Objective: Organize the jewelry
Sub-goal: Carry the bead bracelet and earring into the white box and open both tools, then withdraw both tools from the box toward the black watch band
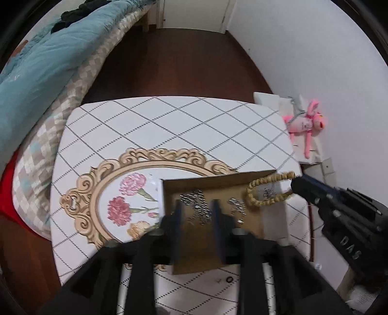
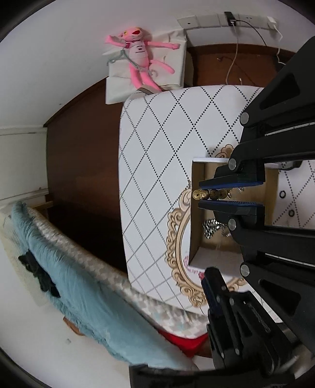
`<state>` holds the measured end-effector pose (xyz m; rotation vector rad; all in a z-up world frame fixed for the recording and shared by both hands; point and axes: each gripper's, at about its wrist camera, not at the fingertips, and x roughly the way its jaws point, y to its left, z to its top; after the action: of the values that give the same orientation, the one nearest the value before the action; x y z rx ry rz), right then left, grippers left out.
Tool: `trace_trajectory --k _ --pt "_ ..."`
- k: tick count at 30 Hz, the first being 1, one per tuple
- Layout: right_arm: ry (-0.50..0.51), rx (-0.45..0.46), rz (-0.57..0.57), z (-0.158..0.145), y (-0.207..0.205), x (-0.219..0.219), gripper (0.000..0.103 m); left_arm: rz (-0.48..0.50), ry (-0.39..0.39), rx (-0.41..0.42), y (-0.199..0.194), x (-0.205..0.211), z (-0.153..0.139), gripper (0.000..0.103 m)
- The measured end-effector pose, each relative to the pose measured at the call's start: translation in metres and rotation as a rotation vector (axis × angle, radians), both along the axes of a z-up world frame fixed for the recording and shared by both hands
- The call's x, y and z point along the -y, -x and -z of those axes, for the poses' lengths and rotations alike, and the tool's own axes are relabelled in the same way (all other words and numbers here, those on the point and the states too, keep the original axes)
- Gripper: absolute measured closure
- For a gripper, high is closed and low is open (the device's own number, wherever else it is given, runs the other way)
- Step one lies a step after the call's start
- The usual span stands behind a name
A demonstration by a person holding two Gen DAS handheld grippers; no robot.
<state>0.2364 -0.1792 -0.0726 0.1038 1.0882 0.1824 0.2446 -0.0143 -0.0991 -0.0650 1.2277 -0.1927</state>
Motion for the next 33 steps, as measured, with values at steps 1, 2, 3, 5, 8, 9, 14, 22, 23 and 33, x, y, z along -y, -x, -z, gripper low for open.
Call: trace_trajectory --k 1,2,3,5,8,9,14,22,23,33 --pt "0.013 -0.013 -0.007 0.005 -0.003 -0.002 0.093 -0.012 -0.013 0.01 0.0 -0.002 -0.001 0.039" --pt "0.03 -0.035 -0.015 0.012 -0.006 -0.004 0.093 -0.024 -0.022 0.018 0.0 -0.005 -0.001 0.028" --pt "0.03 -0.055 -0.022 0.017 -0.007 -0.005 0.093 -0.038 -0.03 0.029 0.001 -0.008 -0.003 0.028" --pt "0.027 -0.096 -0.034 0.028 -0.007 -0.004 0.07 -0.056 -0.045 0.038 0.002 -0.013 -0.003 0.024" --pt "0.035 -0.097 -0.023 0.033 0.003 0.002 0.036 -0.088 -0.093 0.05 0.006 -0.022 0.0 0.003" --pt "0.047 -0.092 -0.021 0.033 0.005 0.002 0.036 -0.094 -0.099 0.057 0.007 -0.024 0.001 0.001" --pt "0.181 -0.059 0.024 0.035 0.023 0.008 0.009 -0.113 -0.157 0.101 0.023 -0.025 0.009 0.0" --pt "0.266 -0.055 0.044 0.054 0.036 0.007 0.004 -0.123 -0.16 0.096 0.041 -0.021 0.019 0.0" --pt "0.264 -0.052 0.044 0.053 0.037 0.007 0.004 -0.123 -0.16 0.101 0.043 -0.02 0.017 0.0" --pt "0.171 0.04 0.092 0.009 0.065 0.02 0.004 -0.12 -0.125 0.221 0.076 -0.012 -0.027 0.0"
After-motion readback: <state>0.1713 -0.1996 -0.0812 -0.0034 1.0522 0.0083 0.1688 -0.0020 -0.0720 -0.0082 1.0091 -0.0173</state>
